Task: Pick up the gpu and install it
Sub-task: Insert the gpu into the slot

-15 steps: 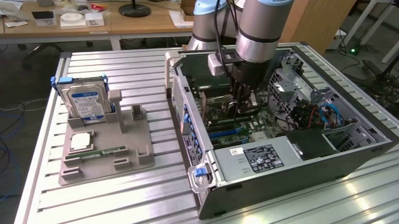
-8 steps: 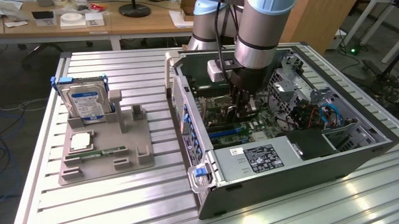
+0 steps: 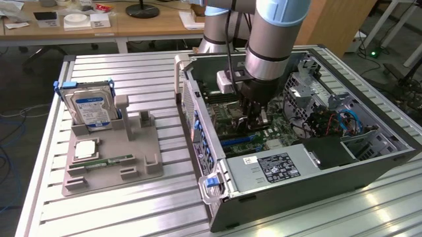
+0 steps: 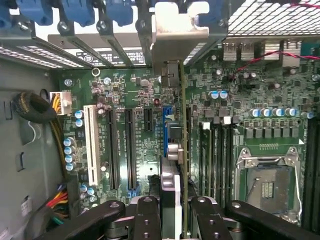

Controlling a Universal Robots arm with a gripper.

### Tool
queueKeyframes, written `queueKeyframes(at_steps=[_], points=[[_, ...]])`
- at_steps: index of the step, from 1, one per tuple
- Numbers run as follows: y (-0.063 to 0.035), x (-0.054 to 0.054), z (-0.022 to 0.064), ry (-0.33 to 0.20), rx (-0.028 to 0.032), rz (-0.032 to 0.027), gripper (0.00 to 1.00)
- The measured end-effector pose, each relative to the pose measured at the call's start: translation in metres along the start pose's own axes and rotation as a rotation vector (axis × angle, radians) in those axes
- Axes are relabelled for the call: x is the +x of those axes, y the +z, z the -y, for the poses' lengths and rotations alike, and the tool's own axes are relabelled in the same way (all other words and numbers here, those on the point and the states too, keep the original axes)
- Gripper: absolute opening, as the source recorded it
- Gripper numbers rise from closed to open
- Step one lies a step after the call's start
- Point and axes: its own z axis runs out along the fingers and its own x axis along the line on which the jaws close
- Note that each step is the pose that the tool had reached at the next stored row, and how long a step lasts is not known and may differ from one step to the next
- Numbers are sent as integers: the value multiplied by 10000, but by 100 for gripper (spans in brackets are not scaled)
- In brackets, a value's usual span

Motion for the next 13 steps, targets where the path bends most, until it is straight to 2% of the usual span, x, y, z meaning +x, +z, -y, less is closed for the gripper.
queueKeyframes(at_steps=[3, 13], points=[[29, 42, -1, 2, 1, 3, 28], [39, 45, -33, 2, 0, 2, 28]])
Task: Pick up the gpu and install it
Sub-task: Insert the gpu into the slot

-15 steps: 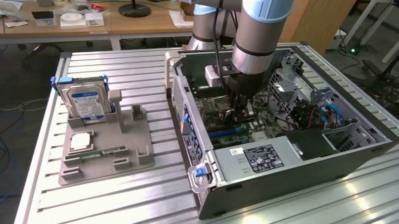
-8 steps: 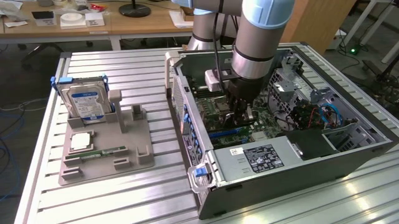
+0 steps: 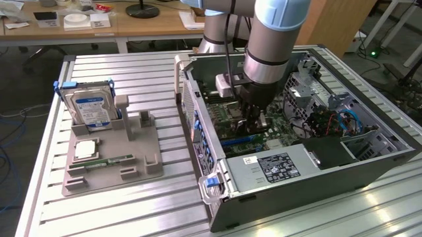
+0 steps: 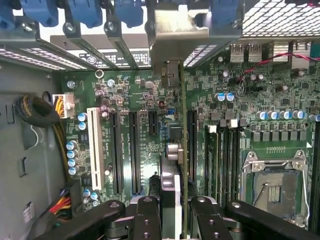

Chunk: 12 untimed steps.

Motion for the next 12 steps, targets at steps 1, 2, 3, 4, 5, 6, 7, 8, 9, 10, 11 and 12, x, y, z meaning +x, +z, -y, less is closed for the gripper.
queueKeyframes(at_steps=[1, 2, 3, 4, 5, 6, 7, 8, 9, 10, 11, 12], points=[[8, 0, -1, -1, -1, -2, 28], [20, 1, -2, -2, 0, -1, 28], [30, 1, -4, -2, 1, 0, 28], [36, 1, -10, 1, 0, 0, 28], [37, 2, -16, 1, 0, -2, 28], [38, 2, -22, 0, 0, 0, 28], [40, 2, -27, 0, 0, -1, 28], [42, 2, -30, 0, 0, -1, 28], [44, 3, -34, 0, 0, -1, 28], [47, 3, -38, 0, 0, -1, 28], [51, 3, -41, 0, 0, 0, 28], [55, 3, -43, -1, 1, 0, 28]])
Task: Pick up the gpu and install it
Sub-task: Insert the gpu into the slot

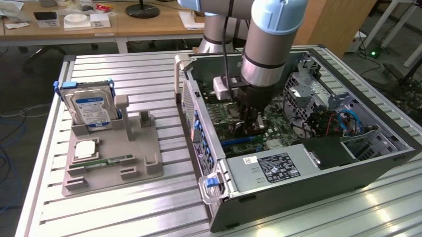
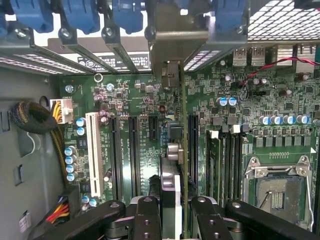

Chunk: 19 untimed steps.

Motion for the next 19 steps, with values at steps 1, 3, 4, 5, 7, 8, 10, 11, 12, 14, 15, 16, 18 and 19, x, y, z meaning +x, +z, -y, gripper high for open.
queueKeyframes(at_steps=[1, 3, 4, 5, 7, 8, 10, 11, 12, 14, 15, 16, 18, 19], points=[[3, 0, -3, -1, 0, -1, 28], [9, 1, -8, 0, 0, 0, 28], [12, 1, -10, -1, -1, -1, 28], [15, 1, -11, -1, -1, 0, 28], [21, 1, -14, 0, -1, -1, 28], [23, 1, -16, 1, -1, -1, 28], [30, 1, -18, 0, 0, 1, 28], [34, 2, -19, 0, 1, 1, 28], [37, 2, -20, 0, 0, 0, 28], [47, 2, -21, 0, 0, 0, 28], [53, 2, -22, 0, 0, 0, 28], [59, 2, -22, 0, 0, 1, 28], [68, 3, -24, 0, -1, -1, 28], [70, 3, -25, 0, -1, -2, 28]])
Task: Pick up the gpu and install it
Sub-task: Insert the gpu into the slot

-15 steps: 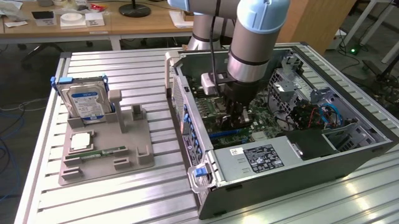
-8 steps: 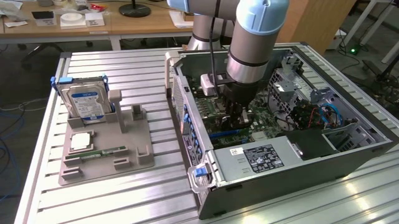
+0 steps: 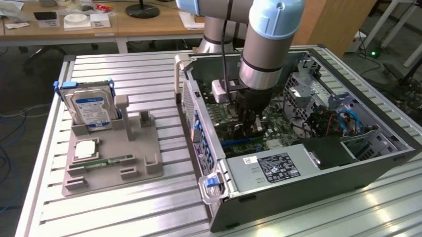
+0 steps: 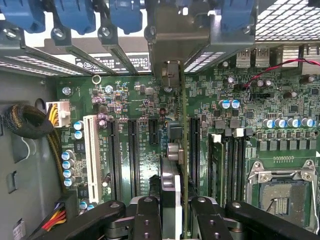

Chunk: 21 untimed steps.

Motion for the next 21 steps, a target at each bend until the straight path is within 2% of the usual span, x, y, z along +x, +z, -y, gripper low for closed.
queueKeyframes(at_steps=[21], points=[[32, -8, -17, -2, 1, 3, 28]])
